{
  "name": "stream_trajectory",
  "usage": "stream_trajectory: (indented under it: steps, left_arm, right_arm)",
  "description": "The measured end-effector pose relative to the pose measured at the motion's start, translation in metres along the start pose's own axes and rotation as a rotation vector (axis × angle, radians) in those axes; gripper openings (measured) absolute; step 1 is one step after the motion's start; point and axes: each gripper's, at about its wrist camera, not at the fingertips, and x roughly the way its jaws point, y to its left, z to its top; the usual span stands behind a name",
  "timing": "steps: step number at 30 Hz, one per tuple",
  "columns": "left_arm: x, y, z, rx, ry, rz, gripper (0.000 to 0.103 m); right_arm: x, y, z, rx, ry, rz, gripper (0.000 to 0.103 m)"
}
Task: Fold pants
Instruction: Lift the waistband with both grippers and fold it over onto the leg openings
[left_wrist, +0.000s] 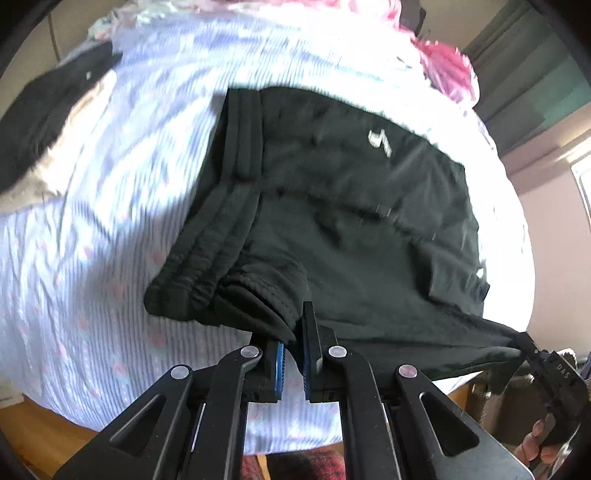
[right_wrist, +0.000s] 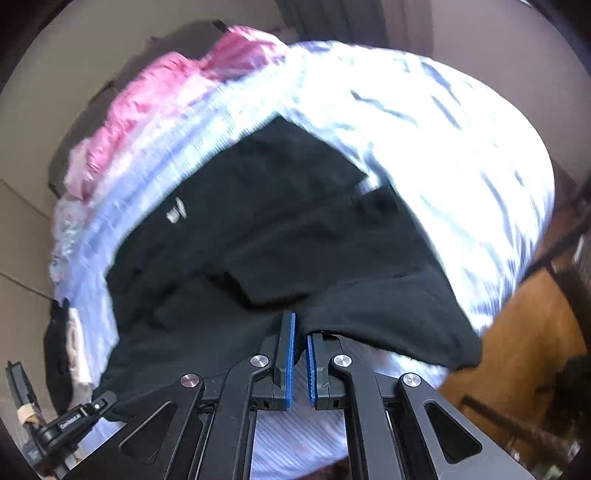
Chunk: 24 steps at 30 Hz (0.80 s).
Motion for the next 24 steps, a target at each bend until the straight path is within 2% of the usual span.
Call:
stream_trajectory:
  steps: [5,13,16,24]
  left_arm:
    - [-0.017,-0.014,0.039,-0.027,-0.066,-0.009,0.009]
    - [-0.016,-0.035,0.111,-0.061,-0.141,0.002,0.009]
    - [-0.003,-0.04,0.14,-0.069,-0.143,0.022,0.009]
    - [0.053,-0.033,0.204,-0.113,-0.081,0.075,0.009]
  right_arm:
    - [-0.015,0.03,0.047,-0.055,-0.066,0.058,0.007]
    - [0.013,0.08,0.125,-0.171,-0.107,0.096,0.007]
    - [0.039,0.098,0.152,-0.202,-0.092,0.103,0.007]
    - [0.123,0.135,0.204,-0.288,-0.003,0.089,0.007]
